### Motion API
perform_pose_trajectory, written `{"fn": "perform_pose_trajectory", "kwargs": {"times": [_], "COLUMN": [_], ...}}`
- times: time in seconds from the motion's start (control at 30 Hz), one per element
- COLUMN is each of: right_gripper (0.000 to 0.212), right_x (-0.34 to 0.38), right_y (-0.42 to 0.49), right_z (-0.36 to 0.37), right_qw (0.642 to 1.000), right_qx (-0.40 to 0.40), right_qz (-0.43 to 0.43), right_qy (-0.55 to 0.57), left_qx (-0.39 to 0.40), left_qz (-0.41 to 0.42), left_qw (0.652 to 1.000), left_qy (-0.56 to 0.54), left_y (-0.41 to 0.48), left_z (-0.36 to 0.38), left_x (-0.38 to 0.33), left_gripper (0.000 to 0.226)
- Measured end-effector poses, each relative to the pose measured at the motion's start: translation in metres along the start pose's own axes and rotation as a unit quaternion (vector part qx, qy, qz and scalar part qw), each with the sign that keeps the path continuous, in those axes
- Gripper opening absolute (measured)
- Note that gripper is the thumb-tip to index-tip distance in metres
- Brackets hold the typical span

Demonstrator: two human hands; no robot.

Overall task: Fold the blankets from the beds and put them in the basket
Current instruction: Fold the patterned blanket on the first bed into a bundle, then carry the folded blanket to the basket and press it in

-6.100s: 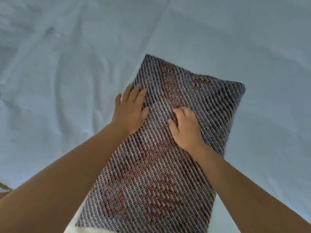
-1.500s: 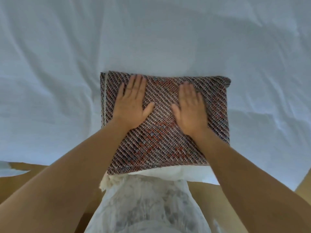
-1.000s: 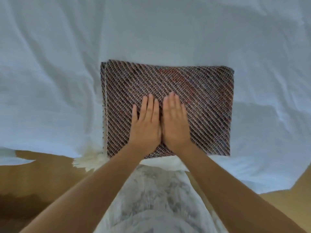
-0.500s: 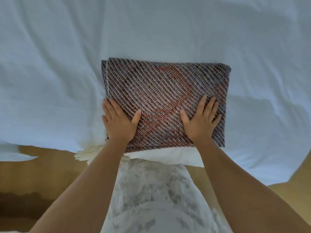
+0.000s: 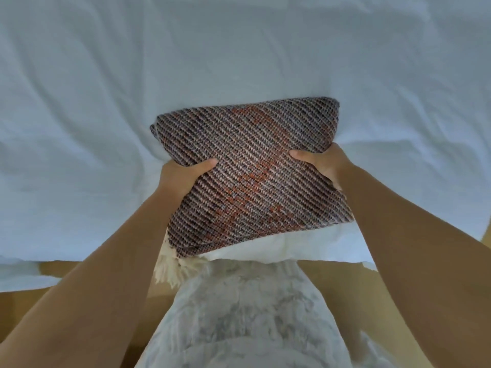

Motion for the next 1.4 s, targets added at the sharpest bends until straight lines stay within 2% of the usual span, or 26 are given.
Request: {"fn": "perform_pose_trajectory", "kwargs": {"times": [0.13, 0.2, 0.27, 0.47, 0.63, 0.77, 0.9, 1.03, 1.17, 1.3, 1.4], "right_gripper": [0.076, 0.059, 0.057, 0.036, 0.053, 0.033, 0.035, 0.034, 0.044, 0.03, 0.023], "right_x": [-0.01, -0.022, -0.039, -0.113, -0.187, -0.252, -0.322, -0.387, -0.445, -0.497, -0.532], "right_y": [-0.019, -0.03, -0.043, -0.106, -0.17, -0.221, -0.266, -0.308, -0.342, -0.368, -0.384], "right_z": [-0.012, -0.022, -0.039, -0.135, -0.236, -0.312, -0.374, -0.415, -0.442, -0.47, -0.494], "right_qw": [0.984, 0.972, 0.963, 0.928, 0.899, 0.871, 0.837, 0.789, 0.729, 0.663, 0.609], "right_qx": [0.086, 0.101, 0.093, 0.031, -0.056, -0.14, -0.22, -0.286, -0.347, -0.41, -0.459], "right_qz": [0.035, 0.046, 0.052, 0.039, 0.006, -0.018, -0.024, -0.021, 0.003, 0.026, 0.046], "right_qy": [0.149, 0.206, 0.247, 0.37, 0.433, 0.471, 0.501, 0.543, 0.59, 0.626, 0.646], "left_qx": [0.028, 0.035, 0.049, 0.157, 0.246, 0.309, 0.36, 0.417, 0.477, 0.509, 0.542], "left_qz": [-0.016, -0.007, 0.012, 0.084, 0.127, 0.169, 0.222, 0.265, 0.293, 0.318, 0.328], "left_qw": [0.998, 0.998, 0.998, 0.984, 0.957, 0.927, 0.884, 0.831, 0.761, 0.704, 0.654], "left_qy": [-0.061, -0.059, -0.043, 0.017, 0.082, 0.128, 0.198, 0.255, 0.329, 0.38, 0.414], "left_y": [-0.02, -0.034, -0.053, -0.135, -0.22, -0.294, -0.361, -0.423, -0.478, -0.533, -0.578], "left_z": [0.0, 0.001, 0.009, 0.091, 0.185, 0.266, 0.349, 0.426, 0.501, 0.582, 0.647], "left_x": [-0.012, -0.02, -0.029, -0.072, -0.096, -0.109, -0.114, -0.113, -0.106, -0.094, -0.083], "left_gripper": [0.075, 0.071, 0.065, 0.057, 0.054, 0.046, 0.049, 0.042, 0.042, 0.034, 0.037]}}
Point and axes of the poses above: each hand's wrist, its own y-axis towards the middle knuckle, its own z-axis out of the palm, x = y × z, the point moved 1 cm from there along y, towards the middle knuckle, and after that the axes turned 3 degrees about y, right-handed, at the moved point
